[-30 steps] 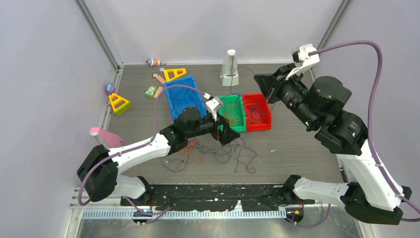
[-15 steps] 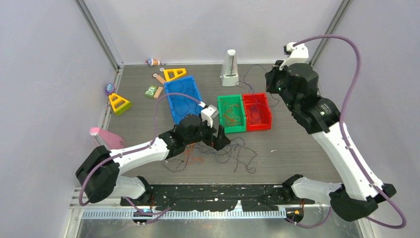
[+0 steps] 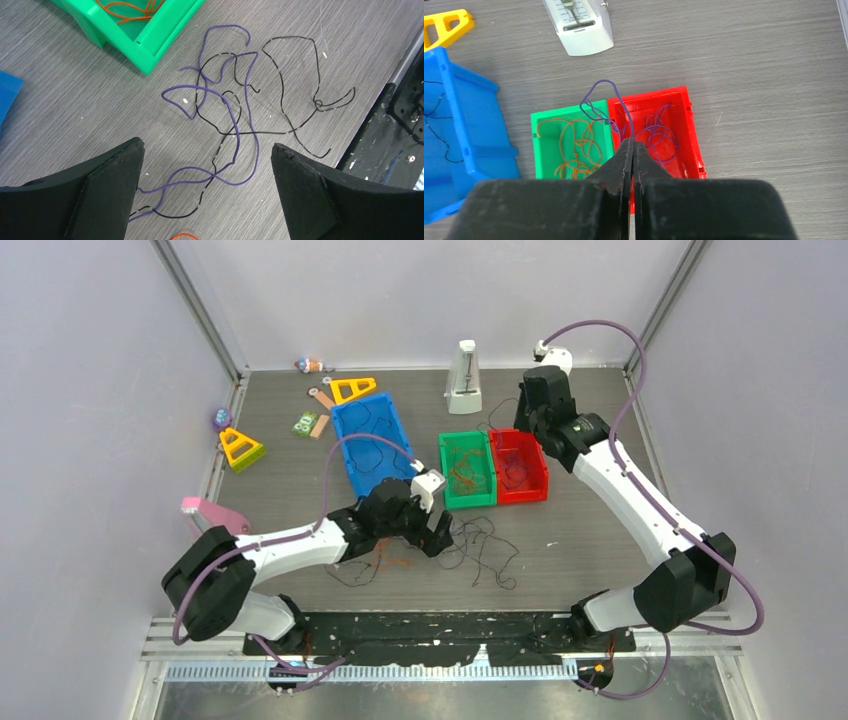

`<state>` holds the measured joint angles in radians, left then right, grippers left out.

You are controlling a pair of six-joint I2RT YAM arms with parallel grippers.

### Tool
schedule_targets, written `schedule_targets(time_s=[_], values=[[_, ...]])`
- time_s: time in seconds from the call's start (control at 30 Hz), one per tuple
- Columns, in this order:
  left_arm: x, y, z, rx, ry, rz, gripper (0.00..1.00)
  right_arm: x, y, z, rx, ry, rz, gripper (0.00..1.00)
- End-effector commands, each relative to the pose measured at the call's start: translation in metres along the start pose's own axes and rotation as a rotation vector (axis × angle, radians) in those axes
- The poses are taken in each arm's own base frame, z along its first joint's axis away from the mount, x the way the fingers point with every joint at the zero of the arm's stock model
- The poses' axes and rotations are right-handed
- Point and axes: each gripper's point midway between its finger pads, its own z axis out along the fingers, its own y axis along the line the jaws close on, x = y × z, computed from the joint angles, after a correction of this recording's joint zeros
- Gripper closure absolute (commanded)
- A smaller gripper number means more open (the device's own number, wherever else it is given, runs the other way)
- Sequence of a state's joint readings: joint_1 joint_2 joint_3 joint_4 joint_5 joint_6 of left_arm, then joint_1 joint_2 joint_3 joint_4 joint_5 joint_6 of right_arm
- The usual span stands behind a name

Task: Untangle the cables

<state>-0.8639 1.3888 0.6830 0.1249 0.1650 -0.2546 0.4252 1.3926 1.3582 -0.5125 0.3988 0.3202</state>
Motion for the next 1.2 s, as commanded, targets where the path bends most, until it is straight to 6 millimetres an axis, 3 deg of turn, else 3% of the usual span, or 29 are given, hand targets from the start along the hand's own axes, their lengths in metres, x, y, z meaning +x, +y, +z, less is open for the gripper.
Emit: schedule_targets(time_s=[0.0, 0.33, 0.73, 0.9, 0.93, 0.97, 1.0, 1.03, 1.13, 1.17], values=[[-0.012, 0.003, -0.006, -0.002, -0.066, 0.1, 0.02, -0.015, -0.006, 0.0, 0.038, -0.074, 0.051, 0.95], [-0.015, -0.001, -0.013, 0.02, -0.132, 0.112, 0.01, 0.019, -0.031, -0.016, 0.075, -0.026, 0.008, 0.95], [-0.019, -0.003, -0.014, 0.024, -0.14, 0.115, 0.01, 0.068, -0.061, -0.008, 0.158, 0.068, -0.024, 0.95], [-0.019, -0.003, -0.013, 0.028, -0.135, 0.116, 0.01, 0.061, -0.045, 0.017, 0.119, 0.087, -0.037, 0.95], [-0.019, -0.003, -0.013, 0.026, -0.137, 0.117, 0.01, 0.05, -0.038, 0.019, 0.104, 0.072, -0.032, 0.95], [-0.019, -0.002, -0.013, 0.023, -0.135, 0.118, 0.01, 0.056, -0.033, 0.029, 0.094, 0.101, -0.048, 0.95], [-0.019, -0.002, -0.014, 0.02, -0.138, 0.119, 0.01, 0.044, -0.026, 0.033, 0.079, 0.086, -0.039, 0.95], [-0.019, -0.001, -0.014, 0.016, -0.137, 0.121, 0.01, 0.049, -0.022, 0.042, 0.072, 0.108, -0.045, 0.95], [-0.02, 0.0, -0.015, 0.008, -0.14, 0.124, 0.01, 0.034, 0.001, 0.058, 0.008, 0.098, -0.035, 0.95], [-0.019, 0.001, -0.014, 0.007, -0.137, 0.124, 0.01, 0.038, 0.005, 0.068, 0.006, 0.116, -0.039, 0.95]])
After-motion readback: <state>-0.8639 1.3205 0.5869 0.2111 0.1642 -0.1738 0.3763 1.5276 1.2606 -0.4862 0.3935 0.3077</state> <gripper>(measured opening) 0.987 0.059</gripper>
